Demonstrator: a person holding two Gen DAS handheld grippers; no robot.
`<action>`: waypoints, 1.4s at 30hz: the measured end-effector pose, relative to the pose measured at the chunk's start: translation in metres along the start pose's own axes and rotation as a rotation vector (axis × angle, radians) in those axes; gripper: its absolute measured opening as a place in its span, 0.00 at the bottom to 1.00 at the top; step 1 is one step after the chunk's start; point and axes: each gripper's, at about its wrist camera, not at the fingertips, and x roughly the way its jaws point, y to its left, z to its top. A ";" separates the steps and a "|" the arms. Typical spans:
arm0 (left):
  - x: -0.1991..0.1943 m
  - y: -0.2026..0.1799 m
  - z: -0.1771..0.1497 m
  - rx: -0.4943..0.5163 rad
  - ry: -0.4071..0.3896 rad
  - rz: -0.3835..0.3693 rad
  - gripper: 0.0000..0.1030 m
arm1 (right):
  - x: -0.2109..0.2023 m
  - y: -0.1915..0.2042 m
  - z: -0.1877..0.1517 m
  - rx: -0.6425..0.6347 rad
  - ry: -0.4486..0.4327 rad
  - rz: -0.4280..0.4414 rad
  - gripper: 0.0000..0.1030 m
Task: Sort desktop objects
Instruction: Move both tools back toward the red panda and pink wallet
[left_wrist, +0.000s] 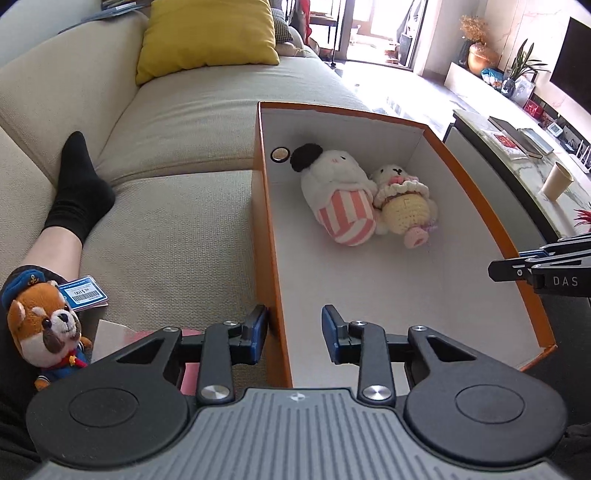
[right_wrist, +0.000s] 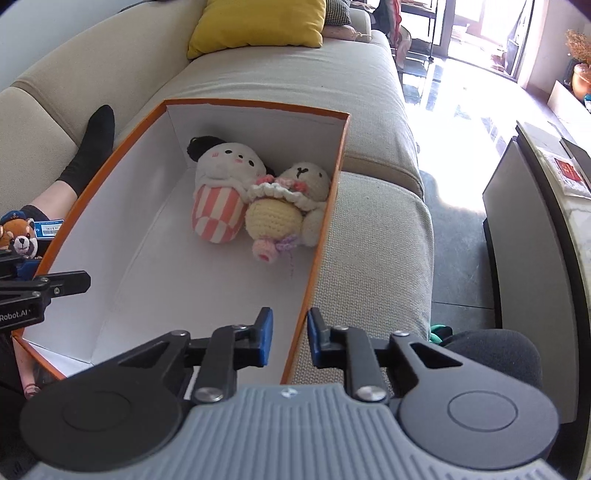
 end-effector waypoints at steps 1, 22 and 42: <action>-0.001 0.000 -0.001 0.005 -0.001 0.007 0.29 | 0.001 0.000 -0.002 0.002 0.004 -0.010 0.11; -0.037 -0.006 -0.048 0.005 0.013 -0.054 0.18 | -0.011 0.003 -0.019 -0.005 0.025 -0.071 0.06; -0.120 0.065 -0.046 -0.187 -0.215 0.009 0.21 | -0.044 0.098 0.017 -0.260 -0.244 0.142 0.37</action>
